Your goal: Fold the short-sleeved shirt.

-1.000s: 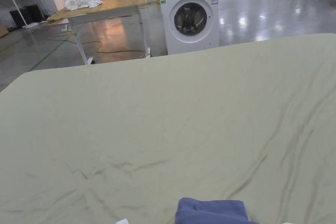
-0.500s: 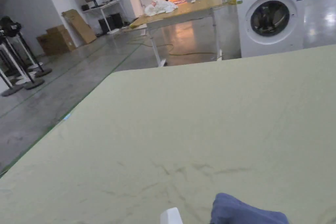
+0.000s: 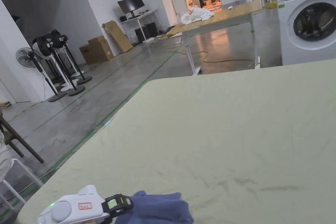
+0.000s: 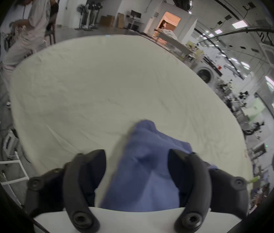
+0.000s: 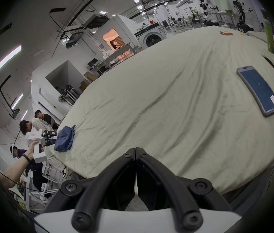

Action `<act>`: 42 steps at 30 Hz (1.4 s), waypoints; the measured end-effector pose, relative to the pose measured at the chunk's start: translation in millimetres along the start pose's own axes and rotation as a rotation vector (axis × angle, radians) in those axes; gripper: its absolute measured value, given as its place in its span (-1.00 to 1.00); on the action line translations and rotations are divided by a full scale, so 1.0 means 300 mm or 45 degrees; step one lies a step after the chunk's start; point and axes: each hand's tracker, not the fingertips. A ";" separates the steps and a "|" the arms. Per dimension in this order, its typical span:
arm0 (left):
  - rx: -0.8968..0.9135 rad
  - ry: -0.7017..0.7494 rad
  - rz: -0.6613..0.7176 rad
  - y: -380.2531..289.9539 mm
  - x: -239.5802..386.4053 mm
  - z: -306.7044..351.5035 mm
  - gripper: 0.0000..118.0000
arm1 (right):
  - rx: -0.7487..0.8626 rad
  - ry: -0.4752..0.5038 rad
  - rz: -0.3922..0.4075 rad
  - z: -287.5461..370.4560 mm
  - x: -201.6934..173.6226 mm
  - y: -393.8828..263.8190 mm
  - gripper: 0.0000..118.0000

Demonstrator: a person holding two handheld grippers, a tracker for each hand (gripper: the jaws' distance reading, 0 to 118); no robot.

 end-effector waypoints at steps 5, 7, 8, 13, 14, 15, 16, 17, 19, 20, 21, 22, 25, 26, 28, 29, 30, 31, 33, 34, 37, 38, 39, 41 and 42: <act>0.300 0.091 -0.098 0.034 0.080 0.229 0.40 | 0.176 -0.026 0.082 0.076 -0.001 0.061 -1.00; 0.407 -0.008 -0.197 0.003 0.153 0.350 0.40 | 0.257 -0.031 0.082 0.103 -0.002 0.096 -1.00; 0.498 -0.022 -0.247 -0.023 0.201 0.428 0.40 | 0.314 -0.043 0.099 0.120 -0.010 0.117 -1.00; 0.933 -0.144 -0.411 -0.269 0.461 0.780 0.41 | 0.553 -0.115 0.290 0.227 -0.082 0.211 -1.00; 0.976 -0.179 -0.433 -0.307 0.505 0.821 0.41 | 0.595 -0.120 0.320 0.248 -0.098 0.229 -1.00; 0.993 -0.204 -0.467 -0.334 0.541 0.847 0.41 | 0.621 -0.115 0.348 0.266 -0.112 0.242 -1.00; 1.022 -0.224 -0.492 -0.368 0.580 0.872 0.41 | 0.657 -0.121 0.378 0.285 -0.129 0.256 -1.00; 1.051 -0.237 -0.503 -0.390 0.613 0.891 0.41 | 0.700 -0.132 0.415 0.306 -0.150 0.270 -1.00; 1.114 -0.312 -0.500 -0.457 0.666 0.922 0.41 | 0.745 -0.150 0.468 0.333 -0.180 0.287 -1.00; 1.140 -0.405 -0.479 -0.492 0.679 0.942 0.41 | 0.782 -0.168 0.492 0.348 -0.197 0.290 -1.00; 1.152 -0.488 -0.468 -0.502 0.666 0.934 0.40 | 0.803 -0.175 0.507 0.362 -0.212 0.293 -1.00; 1.164 -0.523 -0.464 -0.525 0.679 0.943 0.40 | 0.810 -0.176 0.512 0.370 -0.221 0.293 -1.00; 1.160 -0.500 -0.456 -0.580 0.714 0.943 0.38 | 0.853 -0.181 0.538 0.399 -0.252 0.281 -1.00; 1.151 -0.478 -0.469 -0.598 0.730 0.942 0.34 | 0.859 -0.175 0.552 0.405 -0.259 0.275 -1.00; 1.158 -0.427 -0.574 -0.635 0.762 0.940 0.17 | 0.877 -0.179 0.576 0.410 -0.272 0.265 -1.00; 1.159 -0.406 -0.643 -0.650 0.786 0.930 -0.05 | 0.881 -0.181 0.595 0.412 -0.280 0.260 -1.00; 1.147 -0.378 -0.705 -0.664 0.806 0.930 -0.26 | 0.882 -0.183 0.612 0.413 -0.287 0.255 -1.00; 1.161 -0.354 -0.748 -0.680 0.821 0.932 -0.44 | 0.879 -0.186 0.623 0.409 -0.283 0.256 -1.00; 1.184 -0.318 -0.848 -0.712 0.820 0.908 -0.62 | 0.872 -0.195 0.630 0.405 -0.289 0.252 -1.00; 1.205 -0.287 -0.901 -0.717 0.825 0.910 -0.71 | 0.871 -0.195 0.638 0.403 -0.289 0.250 -1.00; 1.197 -0.306 -0.889 -0.712 0.855 0.937 -1.00 | 0.872 -0.186 0.623 0.400 -0.280 0.253 -1.00; 1.203 -0.341 -0.868 -0.710 0.849 0.944 -1.00 | 0.881 -0.183 0.601 0.400 -0.275 0.254 -1.00; 1.195 -0.370 -0.845 -0.706 0.845 0.946 -1.00 | 0.892 -0.180 0.577 0.401 -0.270 0.256 -1.00; 1.207 -0.352 -0.844 -0.711 0.860 0.954 -1.00 | 0.888 -0.159 0.538 0.405 -0.258 0.261 -1.00; 1.210 -0.343 -0.848 -0.710 0.860 0.954 -1.00 | 0.889 -0.155 0.530 0.407 -0.254 0.262 -1.00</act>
